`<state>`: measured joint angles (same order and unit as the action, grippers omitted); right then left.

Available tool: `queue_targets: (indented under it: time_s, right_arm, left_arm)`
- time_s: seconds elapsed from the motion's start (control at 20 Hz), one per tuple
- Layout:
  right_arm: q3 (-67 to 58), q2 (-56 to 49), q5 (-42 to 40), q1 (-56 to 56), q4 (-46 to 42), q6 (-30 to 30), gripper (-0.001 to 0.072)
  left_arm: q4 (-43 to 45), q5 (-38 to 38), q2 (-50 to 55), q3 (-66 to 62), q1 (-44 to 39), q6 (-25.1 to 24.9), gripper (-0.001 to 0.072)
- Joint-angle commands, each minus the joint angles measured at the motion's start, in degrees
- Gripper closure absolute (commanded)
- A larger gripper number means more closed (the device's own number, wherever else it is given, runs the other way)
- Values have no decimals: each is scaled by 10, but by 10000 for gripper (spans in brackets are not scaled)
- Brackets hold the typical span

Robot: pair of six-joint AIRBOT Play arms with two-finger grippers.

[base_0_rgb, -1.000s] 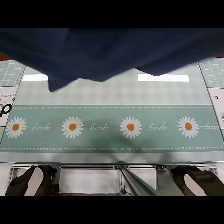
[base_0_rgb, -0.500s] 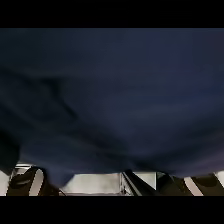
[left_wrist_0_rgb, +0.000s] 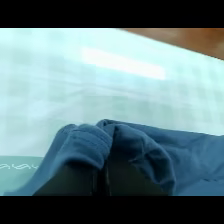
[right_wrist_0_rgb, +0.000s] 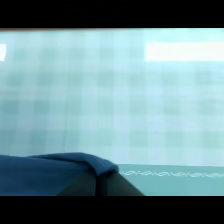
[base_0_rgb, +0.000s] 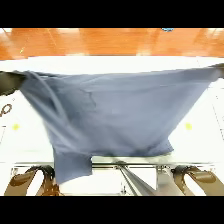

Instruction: Fold the shirts.

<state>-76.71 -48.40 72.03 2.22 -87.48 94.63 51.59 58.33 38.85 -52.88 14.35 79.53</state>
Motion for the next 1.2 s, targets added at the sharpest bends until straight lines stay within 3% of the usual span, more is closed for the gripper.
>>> queue_targets:
  time_s: [0.0,0.2,0.35,0.4,0.45,0.5,0.65,0.75,0.8,1.0,1.15]
  right_arm:
    - [19,-164,-118,0,53,-17,685]
    - [-98,-390,-168,0,107,-35,684]
    - [-214,-514,-162,0,158,-31,682]
    - [-246,-542,-162,0,173,-10,587]
    - [-267,-556,-163,-2,181,3,341]
    - [-287,-560,-153,-7,179,12,301]
    - [-309,-524,-54,-52,176,14,302]
    - [-285,-473,40,-86,150,-20,302]
    - [-243,-438,50,-99,120,-18,302]
    - [101,-239,-71,-162,152,-11,300]
    - [314,-94,-113,-220,211,-57,300]
  left_arm:
    - [-104,-137,170,39,-1,-87,689]
    - [-145,-152,411,-98,-3,-101,689]
    - [-157,-119,523,-206,-5,-101,688]
    - [-156,-97,544,-233,-4,-100,654]
    - [-156,-66,558,-259,1,-100,421]
    - [-153,-35,563,-280,10,-94,258]
    - [-49,104,549,-329,75,-50,228]
    - [-8,175,510,-295,133,-55,229]
    - [-8,185,475,-242,164,-70,229]
    - [-34,138,316,71,304,-99,227]
    - [-109,139,253,221,406,-125,227]
